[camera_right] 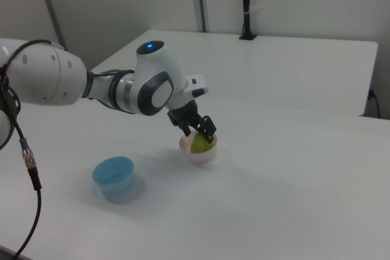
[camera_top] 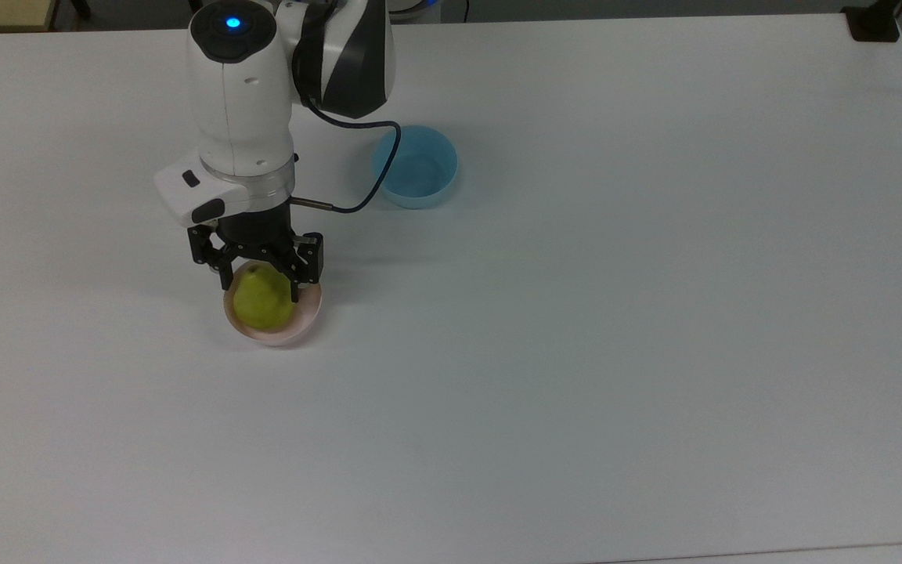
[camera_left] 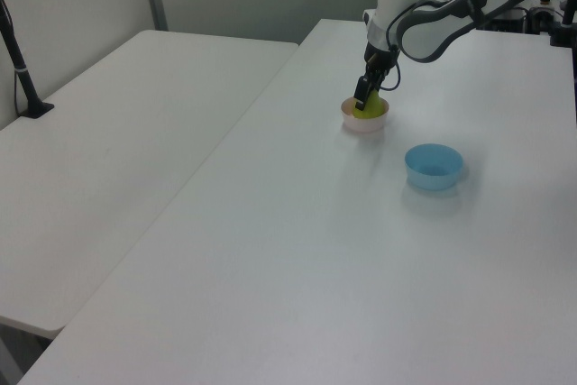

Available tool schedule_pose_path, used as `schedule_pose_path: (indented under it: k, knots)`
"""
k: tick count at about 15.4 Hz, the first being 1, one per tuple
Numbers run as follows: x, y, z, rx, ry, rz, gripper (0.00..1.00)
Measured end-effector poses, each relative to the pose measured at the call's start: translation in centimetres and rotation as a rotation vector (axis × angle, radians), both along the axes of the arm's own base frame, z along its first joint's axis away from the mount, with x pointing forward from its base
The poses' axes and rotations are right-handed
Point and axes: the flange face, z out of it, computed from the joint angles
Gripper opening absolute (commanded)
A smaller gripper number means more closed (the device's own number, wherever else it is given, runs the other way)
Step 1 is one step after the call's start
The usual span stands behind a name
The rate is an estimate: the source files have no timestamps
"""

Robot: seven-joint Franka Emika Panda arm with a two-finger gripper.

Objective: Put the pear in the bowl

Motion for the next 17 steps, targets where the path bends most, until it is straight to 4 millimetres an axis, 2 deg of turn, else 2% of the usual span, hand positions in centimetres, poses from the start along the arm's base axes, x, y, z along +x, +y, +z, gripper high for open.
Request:
schedule_pose_path:
  k: [2, 4, 7, 9, 10, 13, 15, 17]
  knots:
    - [0.1, 0.0, 0.3, -0.001, -0.005, 0.000, 1.00]
    - [0.4, 0.0, 1.4, -0.003, -0.026, 0.001, 1.00]
    - [0.4, 0.0, 4.4, -0.002, -0.027, -0.003, 1.00]
    - [0.2, 0.5, 7.4, 0.001, -0.005, -0.004, 1.00]
    - [0.0, 1.5, 9.8, 0.004, 0.008, 0.003, 1.00]
    - [-1.2, 4.8, 14.2, 0.013, 0.071, 0.025, 1.00]
    - [-2.4, 7.0, 16.4, 0.017, 0.113, 0.047, 1.00]
    - [-3.9, 8.1, 17.8, 0.019, 0.164, 0.055, 1.00]
